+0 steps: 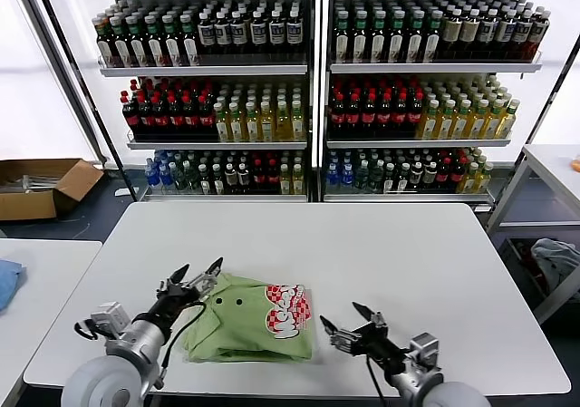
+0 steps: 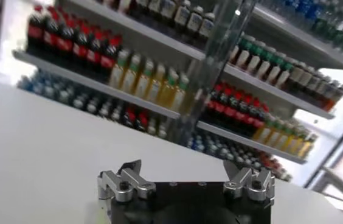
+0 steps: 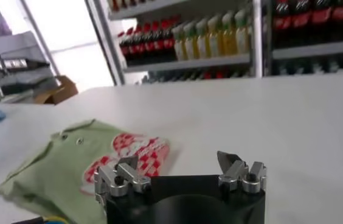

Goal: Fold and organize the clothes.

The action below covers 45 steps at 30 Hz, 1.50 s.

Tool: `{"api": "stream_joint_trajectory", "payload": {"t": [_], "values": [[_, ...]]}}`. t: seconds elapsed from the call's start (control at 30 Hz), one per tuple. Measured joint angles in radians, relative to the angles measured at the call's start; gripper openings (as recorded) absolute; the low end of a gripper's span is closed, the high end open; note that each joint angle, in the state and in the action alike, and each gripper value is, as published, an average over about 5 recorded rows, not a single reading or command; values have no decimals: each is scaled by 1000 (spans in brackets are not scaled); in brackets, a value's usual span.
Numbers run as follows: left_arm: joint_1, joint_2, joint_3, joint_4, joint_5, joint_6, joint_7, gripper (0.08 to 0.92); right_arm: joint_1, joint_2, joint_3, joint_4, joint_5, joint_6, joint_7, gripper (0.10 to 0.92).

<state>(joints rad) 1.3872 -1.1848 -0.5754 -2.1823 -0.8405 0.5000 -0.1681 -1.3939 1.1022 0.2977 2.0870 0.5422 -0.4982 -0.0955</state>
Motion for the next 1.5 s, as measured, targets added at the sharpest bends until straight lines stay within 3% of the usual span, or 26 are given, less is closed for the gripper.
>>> {"api": "stream_joint_trajectory", "payload": {"t": [0.2,0.87,0.97,1.5], "values": [[36,-8,-51,-1,64,-10,31,823,86,7,-118,-76,-3,-36,29,767],[67,-36,-120,3,113,-15,57,823,175,1,-241,-112,-20,-74,39,189],[70,-36,-130,8,113,-16,55,823,161,-25,-219,-92,-36,-76,16,136],[80,-46,-146,6,108,-14,53,823,22,-199,50,-39,-51,-43,-78,155]]}}
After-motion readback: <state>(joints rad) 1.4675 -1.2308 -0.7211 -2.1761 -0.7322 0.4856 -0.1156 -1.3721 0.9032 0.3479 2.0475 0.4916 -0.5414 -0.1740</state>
